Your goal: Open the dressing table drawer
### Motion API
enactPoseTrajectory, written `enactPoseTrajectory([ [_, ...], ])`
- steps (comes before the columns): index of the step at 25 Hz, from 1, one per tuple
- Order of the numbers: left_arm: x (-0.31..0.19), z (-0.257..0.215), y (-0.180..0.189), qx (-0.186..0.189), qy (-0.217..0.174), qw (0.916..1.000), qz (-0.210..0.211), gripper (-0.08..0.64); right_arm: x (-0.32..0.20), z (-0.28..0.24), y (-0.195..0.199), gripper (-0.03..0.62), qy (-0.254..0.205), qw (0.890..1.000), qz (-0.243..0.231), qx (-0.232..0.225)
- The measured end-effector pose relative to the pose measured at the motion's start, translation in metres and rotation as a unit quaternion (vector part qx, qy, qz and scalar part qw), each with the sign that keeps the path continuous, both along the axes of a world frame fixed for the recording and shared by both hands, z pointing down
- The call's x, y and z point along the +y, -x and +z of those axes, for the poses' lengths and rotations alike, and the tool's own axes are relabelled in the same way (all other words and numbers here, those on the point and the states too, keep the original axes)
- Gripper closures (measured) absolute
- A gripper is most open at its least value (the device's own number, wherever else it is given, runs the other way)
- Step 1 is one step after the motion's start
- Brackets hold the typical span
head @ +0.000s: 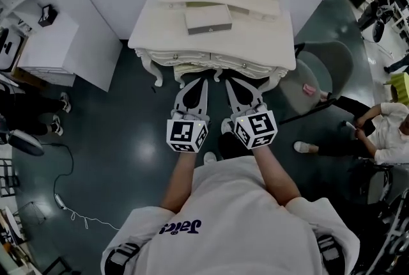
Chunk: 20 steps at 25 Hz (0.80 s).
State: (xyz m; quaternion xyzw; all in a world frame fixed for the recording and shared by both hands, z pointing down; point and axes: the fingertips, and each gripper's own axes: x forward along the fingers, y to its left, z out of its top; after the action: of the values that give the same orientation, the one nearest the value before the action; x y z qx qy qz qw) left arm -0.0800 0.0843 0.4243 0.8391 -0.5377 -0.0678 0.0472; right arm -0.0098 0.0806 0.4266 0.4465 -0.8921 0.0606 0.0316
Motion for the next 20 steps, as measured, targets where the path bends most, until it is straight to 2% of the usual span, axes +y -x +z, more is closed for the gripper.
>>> enactPoseTrajectory([
  [5, -0.051, 0.007, 0.01, -0.01, 0.004, 0.9999, -0.013, 0.545, -0.058, 0.015, 0.006, 0.584, 0.015, 1.0, -0.005, -0.011],
  [11, -0.134, 0.003, 0.026, -0.033, 0.004, 0.9985, -0.044, 0.545, -0.158, 0.015, 0.007, 0.584, 0.031, 0.999, -0.008, -0.043],
  [15, -0.194, -0.001, 0.028, -0.032, 0.004, 0.9975, -0.063, 0.545, -0.22, 0.013, 0.008, 0.584, 0.039, 0.998, -0.022, -0.049],
  [20, -0.242, 0.015, 0.017, -0.027, 0.019, 0.9976, -0.062, 0.545, -0.268, 0.035, -0.001, 0.584, 0.069, 0.996, -0.021, -0.049],
])
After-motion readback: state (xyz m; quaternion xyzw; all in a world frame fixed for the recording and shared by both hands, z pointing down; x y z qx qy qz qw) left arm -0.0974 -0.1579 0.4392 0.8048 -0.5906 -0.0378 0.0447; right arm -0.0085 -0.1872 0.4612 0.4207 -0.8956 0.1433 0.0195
